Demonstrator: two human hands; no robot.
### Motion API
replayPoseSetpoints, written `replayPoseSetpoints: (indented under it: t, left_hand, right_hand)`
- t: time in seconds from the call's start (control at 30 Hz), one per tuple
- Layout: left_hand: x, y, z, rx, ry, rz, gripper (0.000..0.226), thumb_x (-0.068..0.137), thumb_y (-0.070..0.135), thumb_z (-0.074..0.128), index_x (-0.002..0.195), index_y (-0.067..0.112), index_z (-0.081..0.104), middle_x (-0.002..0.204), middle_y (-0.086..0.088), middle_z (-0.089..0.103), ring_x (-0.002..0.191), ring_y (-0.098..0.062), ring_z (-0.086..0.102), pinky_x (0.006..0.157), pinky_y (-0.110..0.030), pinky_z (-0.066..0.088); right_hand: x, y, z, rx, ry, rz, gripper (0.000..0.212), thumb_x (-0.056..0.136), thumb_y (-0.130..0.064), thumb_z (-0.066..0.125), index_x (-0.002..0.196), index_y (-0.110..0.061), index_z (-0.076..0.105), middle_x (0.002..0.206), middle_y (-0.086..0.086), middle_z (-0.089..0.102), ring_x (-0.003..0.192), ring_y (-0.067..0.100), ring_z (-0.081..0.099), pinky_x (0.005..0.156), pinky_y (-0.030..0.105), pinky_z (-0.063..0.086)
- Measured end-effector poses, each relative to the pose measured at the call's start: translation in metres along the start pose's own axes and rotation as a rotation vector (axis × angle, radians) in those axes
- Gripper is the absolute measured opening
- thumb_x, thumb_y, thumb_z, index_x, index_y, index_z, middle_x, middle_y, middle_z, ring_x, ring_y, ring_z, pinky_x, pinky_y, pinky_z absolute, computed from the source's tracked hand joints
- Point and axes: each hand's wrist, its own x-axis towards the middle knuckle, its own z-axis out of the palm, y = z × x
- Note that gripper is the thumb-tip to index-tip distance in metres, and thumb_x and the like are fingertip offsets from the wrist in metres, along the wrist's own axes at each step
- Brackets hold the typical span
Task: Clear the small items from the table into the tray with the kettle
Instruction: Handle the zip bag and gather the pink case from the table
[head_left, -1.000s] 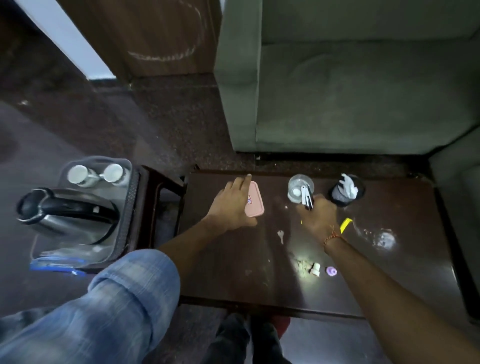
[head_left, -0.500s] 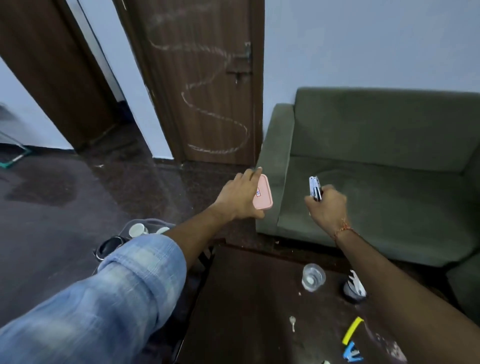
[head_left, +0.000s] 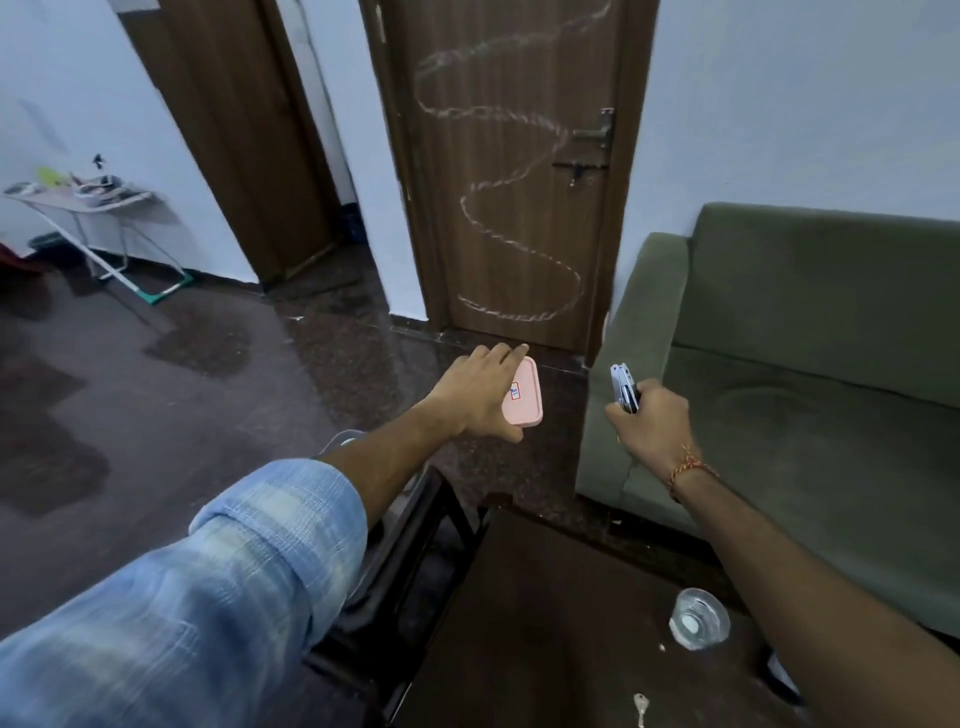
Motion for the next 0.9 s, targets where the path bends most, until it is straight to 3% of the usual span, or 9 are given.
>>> replayPoseSetpoints:
  t: [0.13,0.33,0.57,0.67,0.9]
  left_hand:
    - [-0.029,-0.069,0.008,0.016,-0.003,-0.095,0.122,0.053,0.065,0.072,0.15,0.017,0.016,0.132,-0.006,0.046,0.112,-0.028,0.046,0.093,-0.044,0.043]
    - [-0.071,-0.188,0.038,-0.024,-0.084,-0.138,0.111,0.052,0.06,0.078,0.142,0.02,0.027,0.13,-0.003,0.046,0.111,-0.026,0.045,0.092,-0.045,0.045]
    - [-0.081,-0.327,0.094,-0.055,-0.168,-0.086,0.105,0.054,0.057,0.077,0.14,0.021,0.029,0.123,-0.003,0.047,0.107,-0.027,0.051,0.084,-0.043,0.05]
    - [-0.085,-0.362,0.122,-0.173,-0.177,-0.206,0.106,0.054,0.059,0.076,0.141,0.027,0.025,0.124,-0.004,0.044,0.109,-0.029,0.052,0.082,-0.045,0.052]
    - [-0.092,-0.395,0.212,-0.504,-0.3,-0.647,0.097,0.051,0.061,0.081,0.122,0.011,0.039,0.122,-0.01,0.047,0.111,-0.033,0.055,0.089,-0.043,0.049]
  right_hand:
    - [0.006,-0.042,0.056,0.006,-0.09,-0.07,0.018,0.081,-0.025,0.065,0.084,-0.01,0.056,0.07,0.001,0.057,0.054,0.003,0.044,0.045,0.017,0.027]
    - [0.005,-0.107,0.156,0.056,-0.264,-0.119,0.015,0.08,-0.027,0.066,0.087,-0.018,0.056,0.068,-0.006,0.057,0.057,-0.001,0.05,0.04,0.011,0.03]
    - [0.009,-0.173,0.274,0.025,-0.405,-0.042,0.018,0.081,-0.024,0.065,0.095,-0.015,0.062,0.076,-0.002,0.065,0.068,0.014,0.062,0.06,0.026,0.046]
    - [0.013,-0.197,0.317,-0.017,-0.439,-0.027,0.018,0.079,-0.025,0.066,0.093,-0.014,0.063,0.079,-0.001,0.067,0.072,0.016,0.062,0.064,0.028,0.045]
    - [0.011,-0.201,0.392,-0.135,-0.567,0.003,0.018,0.078,-0.025,0.066,0.093,-0.015,0.062,0.08,0.003,0.066,0.076,0.022,0.062,0.064,0.025,0.04]
